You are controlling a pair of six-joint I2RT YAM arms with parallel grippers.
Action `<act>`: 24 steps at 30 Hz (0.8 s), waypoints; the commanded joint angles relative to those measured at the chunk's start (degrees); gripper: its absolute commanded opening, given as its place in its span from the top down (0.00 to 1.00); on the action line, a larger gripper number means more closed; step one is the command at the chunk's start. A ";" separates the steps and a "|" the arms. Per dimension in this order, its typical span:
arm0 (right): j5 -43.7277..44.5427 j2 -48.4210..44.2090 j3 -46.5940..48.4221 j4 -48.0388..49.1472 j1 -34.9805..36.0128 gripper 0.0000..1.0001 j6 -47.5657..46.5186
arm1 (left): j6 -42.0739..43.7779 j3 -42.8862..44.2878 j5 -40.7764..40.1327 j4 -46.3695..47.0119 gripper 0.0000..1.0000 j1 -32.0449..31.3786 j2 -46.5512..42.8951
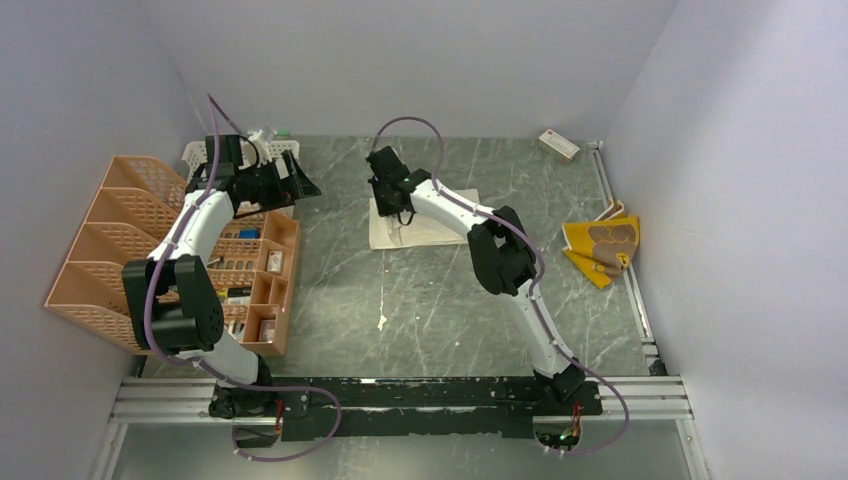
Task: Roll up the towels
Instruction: Fold the towel at the center of the board.
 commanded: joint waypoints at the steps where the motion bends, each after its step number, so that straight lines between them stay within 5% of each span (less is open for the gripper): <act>1: -1.07 1.56 4.83 -0.75 0.37 1.00 1.17 | 0.27 -0.16 2.31 0.02 0.01 0.72 -1.52; 2: -1.43 1.63 5.10 -0.64 0.37 0.96 1.03 | 0.18 -0.15 2.35 0.07 0.01 0.74 -1.47; 6: -2.29 0.88 4.43 -0.42 0.38 0.47 0.47 | -0.02 -0.14 2.54 -0.02 0.00 0.76 -1.43; 10: -1.63 -4.48 1.21 2.68 -0.31 0.21 -0.63 | -0.08 -1.05 2.08 0.23 0.01 0.68 -1.88; 14: -4.01 -12.80 -2.80 5.65 -4.51 0.17 -1.13 | -1.59 -4.23 0.93 2.33 0.01 0.56 -4.69; 17: -11.94 -24.10 -15.10 13.13 -12.10 0.17 0.23 | -5.00 -8.26 -0.46 5.61 0.01 -0.65 -7.00; 21: -26.98 -38.24 -38.43 29.90 -28.38 0.17 5.58 | -8.44 -12.10 -5.71 10.76 0.02 -10.18 -5.61; 24: -31.48 -38.80 -45.17 31.24 -37.86 0.17 3.97 | -12.26 -13.18 -8.39 16.32 0.03 -17.01 -1.92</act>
